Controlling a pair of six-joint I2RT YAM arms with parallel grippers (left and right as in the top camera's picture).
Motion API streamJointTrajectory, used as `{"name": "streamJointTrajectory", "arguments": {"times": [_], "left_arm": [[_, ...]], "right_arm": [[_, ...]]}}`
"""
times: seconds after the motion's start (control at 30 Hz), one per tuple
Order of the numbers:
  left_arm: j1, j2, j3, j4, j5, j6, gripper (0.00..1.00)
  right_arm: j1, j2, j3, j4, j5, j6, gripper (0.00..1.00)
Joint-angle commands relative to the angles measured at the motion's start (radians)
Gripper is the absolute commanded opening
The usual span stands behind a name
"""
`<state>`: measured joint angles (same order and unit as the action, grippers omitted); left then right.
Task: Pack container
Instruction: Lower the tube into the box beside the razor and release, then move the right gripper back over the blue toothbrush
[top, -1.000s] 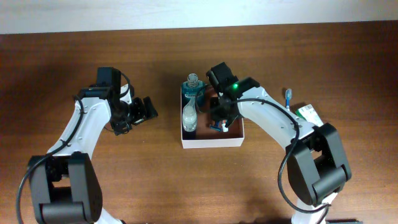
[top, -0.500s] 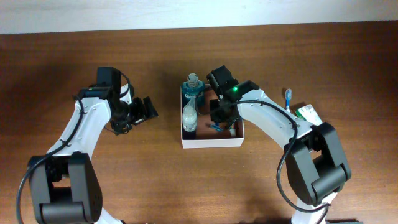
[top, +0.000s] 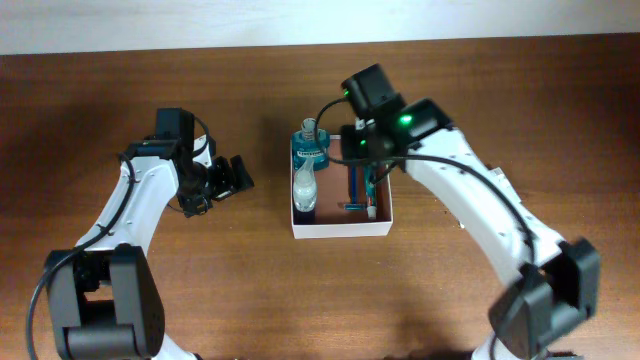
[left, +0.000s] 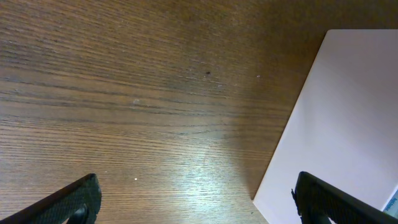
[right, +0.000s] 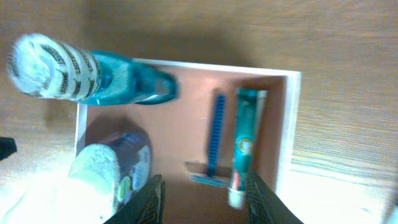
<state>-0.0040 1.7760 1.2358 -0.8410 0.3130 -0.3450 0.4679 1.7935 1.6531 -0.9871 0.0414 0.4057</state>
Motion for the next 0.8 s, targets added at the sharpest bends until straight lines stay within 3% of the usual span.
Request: {"name": "streamJointTrajectory", "arguments": {"times": [0.0, 0.33, 0.53, 0.77], "left_arm": [[0.002, 0.009, -0.006, 0.0, 0.0, 0.002, 0.99], [0.002, 0.009, -0.006, 0.0, 0.0, 0.002, 0.99], [0.002, 0.009, -0.006, 0.0, 0.0, 0.002, 0.99], [0.002, 0.009, -0.006, 0.0, 0.0, 0.001, 0.99]], "right_arm": [[-0.086, -0.029, 0.015, -0.08, 0.113, -0.012, 0.36], [-0.312, -0.025, -0.124, -0.113, 0.113, -0.019, 0.38], [-0.368, -0.021, -0.271, -0.006, 0.114, -0.092, 0.53], [-0.449, -0.021, -0.418, 0.138, 0.113, -0.092, 0.53]]}}
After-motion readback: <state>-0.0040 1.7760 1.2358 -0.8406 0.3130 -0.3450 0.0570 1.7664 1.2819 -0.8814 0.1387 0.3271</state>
